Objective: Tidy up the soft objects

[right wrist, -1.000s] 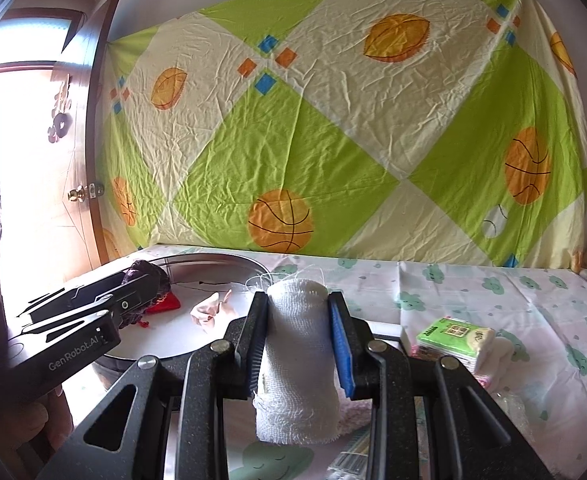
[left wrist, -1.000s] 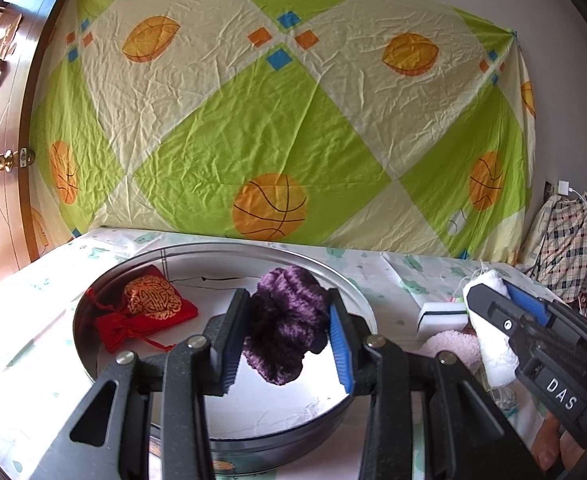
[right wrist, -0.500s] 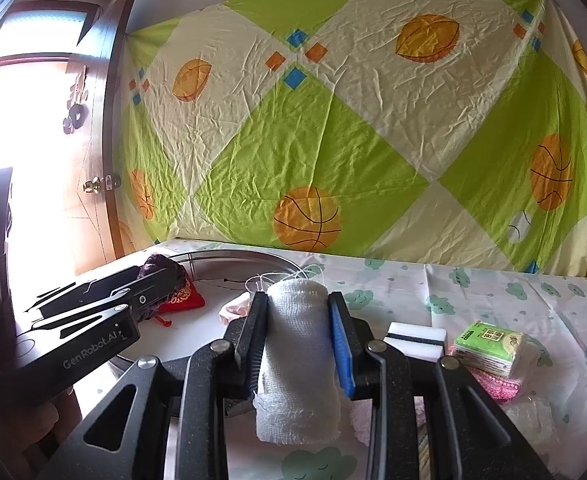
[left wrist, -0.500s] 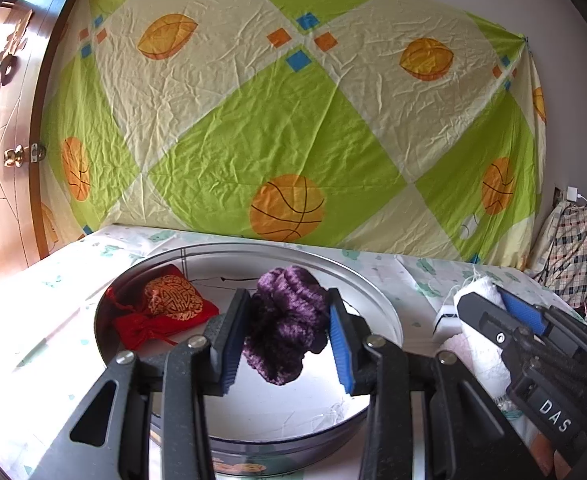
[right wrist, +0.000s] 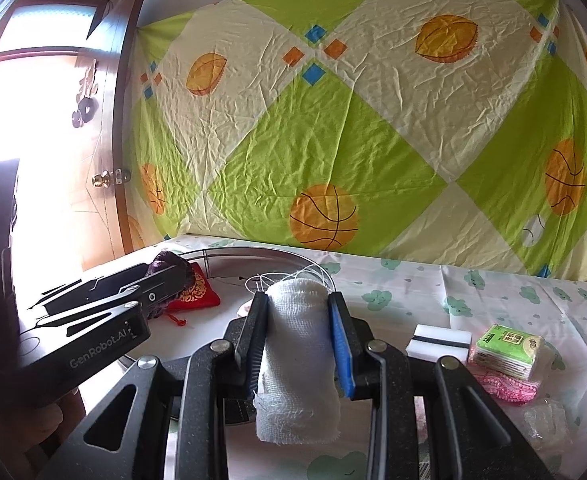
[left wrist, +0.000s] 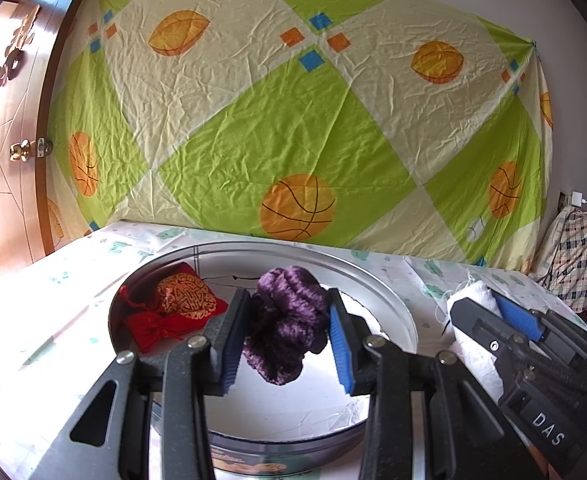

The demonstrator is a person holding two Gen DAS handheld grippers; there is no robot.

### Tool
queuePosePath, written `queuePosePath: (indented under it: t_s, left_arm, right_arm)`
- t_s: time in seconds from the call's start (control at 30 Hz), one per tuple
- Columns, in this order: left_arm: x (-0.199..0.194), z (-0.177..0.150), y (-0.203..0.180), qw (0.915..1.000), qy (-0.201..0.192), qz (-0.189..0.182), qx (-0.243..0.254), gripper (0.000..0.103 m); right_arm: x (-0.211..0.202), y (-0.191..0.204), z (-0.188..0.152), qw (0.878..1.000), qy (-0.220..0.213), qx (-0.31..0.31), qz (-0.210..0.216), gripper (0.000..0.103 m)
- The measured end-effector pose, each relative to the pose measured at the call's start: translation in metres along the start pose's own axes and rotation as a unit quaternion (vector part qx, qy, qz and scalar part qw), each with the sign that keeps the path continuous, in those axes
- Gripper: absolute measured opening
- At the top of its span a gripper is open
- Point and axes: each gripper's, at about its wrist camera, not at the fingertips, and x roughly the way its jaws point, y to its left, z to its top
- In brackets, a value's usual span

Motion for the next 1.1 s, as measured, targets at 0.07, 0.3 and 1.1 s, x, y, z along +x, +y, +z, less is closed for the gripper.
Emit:
queuePosePath:
  t_s: [0.07, 0.3, 1.1]
  left_arm:
    - [0.0, 0.0, 0.002, 1.0, 0.0, 0.002, -0.001, 0.037]
    - [-0.001, 0.001, 0.012, 0.9999, 0.001, 0.009, -0.008, 0.037]
    - [-0.003, 0.003, 0.043, 0.999, 0.005, 0.041, -0.018, 0.037]
  right_arm:
    - [0.0, 0.002, 0.0, 1.0, -0.001, -0.001, 0.002, 0.033]
    - [0.004, 0.009, 0.001, 1.0, 0.001, -0.006, 0.01, 0.033]
    - [0.017, 0.041, 0.003, 0.999, 0.006, -0.025, 0.042, 0.033]
